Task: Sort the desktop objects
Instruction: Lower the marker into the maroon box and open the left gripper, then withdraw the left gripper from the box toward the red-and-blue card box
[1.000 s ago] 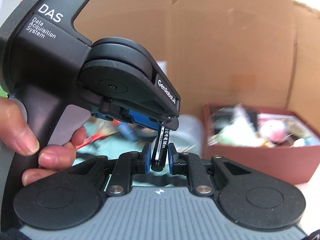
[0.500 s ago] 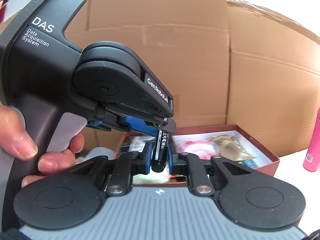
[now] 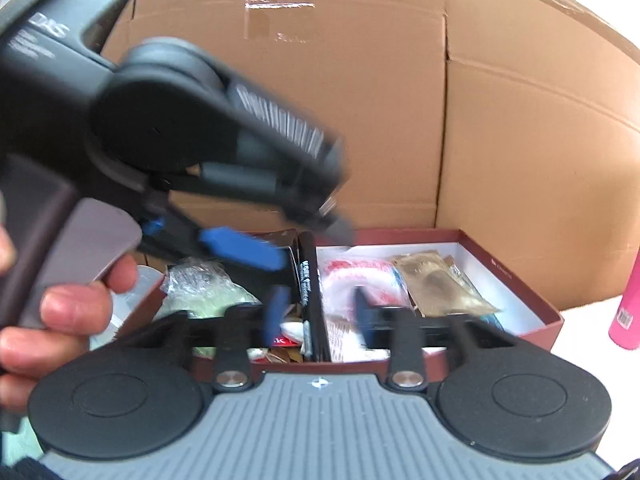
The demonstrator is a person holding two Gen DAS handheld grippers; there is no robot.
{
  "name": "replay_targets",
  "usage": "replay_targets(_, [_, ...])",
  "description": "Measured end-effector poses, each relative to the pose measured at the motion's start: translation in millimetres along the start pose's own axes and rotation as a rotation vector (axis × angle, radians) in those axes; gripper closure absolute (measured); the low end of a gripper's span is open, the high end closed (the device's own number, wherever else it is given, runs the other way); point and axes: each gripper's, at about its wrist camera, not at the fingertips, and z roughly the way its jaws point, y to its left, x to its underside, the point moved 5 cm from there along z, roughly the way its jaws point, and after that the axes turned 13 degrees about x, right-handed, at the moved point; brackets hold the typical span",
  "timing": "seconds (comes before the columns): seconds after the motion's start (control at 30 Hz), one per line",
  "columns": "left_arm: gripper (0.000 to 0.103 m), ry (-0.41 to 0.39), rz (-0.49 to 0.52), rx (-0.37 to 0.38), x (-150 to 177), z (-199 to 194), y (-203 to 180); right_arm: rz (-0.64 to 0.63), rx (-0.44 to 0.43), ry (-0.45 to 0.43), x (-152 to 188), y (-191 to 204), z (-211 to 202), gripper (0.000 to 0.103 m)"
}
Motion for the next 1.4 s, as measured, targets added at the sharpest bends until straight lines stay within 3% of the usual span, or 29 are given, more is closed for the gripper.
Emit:
replay_targets(0.13, [0.012,-0.030,0.076,-0.005,2.6,-7.5,-9.4,0.006,0.003,0.003,4.2,0.6,-0.9,0.047])
replay_targets(0.3, [0.009,-0.030,0.098,0.006,5.8,-18.7,-14.1,0.007,0.031,-0.008,0.9,5.7,0.4,0.016])
replay_targets(0.5, [0.006,-0.027,0.130,-0.035,12.8,-31.9,-16.6,-0.006,0.059,-0.031,-4.8,8.0,-7.4,0.002])
replay_targets(0.77, [0.006,-0.006,0.115,-0.072,23.0,-48.4,-16.3,-0.030,0.048,-0.034,-6.5,20.9,-30.2,0.002])
replay_targets(1.03, [0.006,-0.045,0.127,-0.116,30.4,-80.4,-12.3,-0.063,0.022,-0.028,-3.9,38.7,-48.5,0.002])
replay_targets(1.4, [0.006,-0.083,0.104,-0.208,62.4,-140.7,20.2,-0.116,-0.081,0.002,11.1,85.0,-69.7,0.002])
